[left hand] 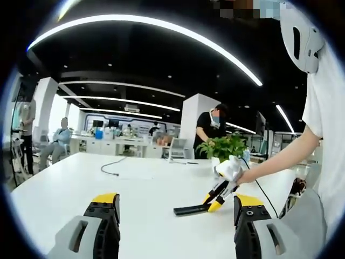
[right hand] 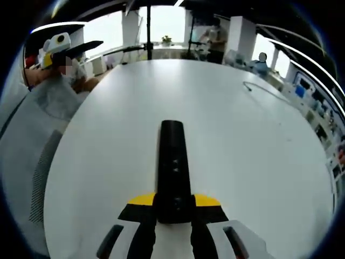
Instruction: Press the specified remote control buttons in sequence, fully releasing each button before pressing the next.
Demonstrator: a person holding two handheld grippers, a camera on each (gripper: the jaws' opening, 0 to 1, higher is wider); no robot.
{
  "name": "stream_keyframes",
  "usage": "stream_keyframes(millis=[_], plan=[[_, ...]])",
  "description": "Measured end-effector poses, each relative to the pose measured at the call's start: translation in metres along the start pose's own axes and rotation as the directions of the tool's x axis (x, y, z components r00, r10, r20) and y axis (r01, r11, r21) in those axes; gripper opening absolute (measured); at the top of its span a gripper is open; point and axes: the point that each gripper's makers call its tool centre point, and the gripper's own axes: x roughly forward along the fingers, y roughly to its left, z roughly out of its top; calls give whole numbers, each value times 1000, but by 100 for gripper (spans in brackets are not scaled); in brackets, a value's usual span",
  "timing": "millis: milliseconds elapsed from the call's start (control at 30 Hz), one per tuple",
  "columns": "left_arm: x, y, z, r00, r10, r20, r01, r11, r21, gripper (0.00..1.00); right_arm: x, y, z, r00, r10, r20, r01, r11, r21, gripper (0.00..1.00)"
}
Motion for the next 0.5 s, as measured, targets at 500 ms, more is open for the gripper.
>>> stream_keyframes(millis=[500], plan=[[-1, -2, -5, 1000, -2, -26, 2, 1000, -1, 90, -4, -29, 4, 998, 9, -55, -9, 1000, -8, 21]])
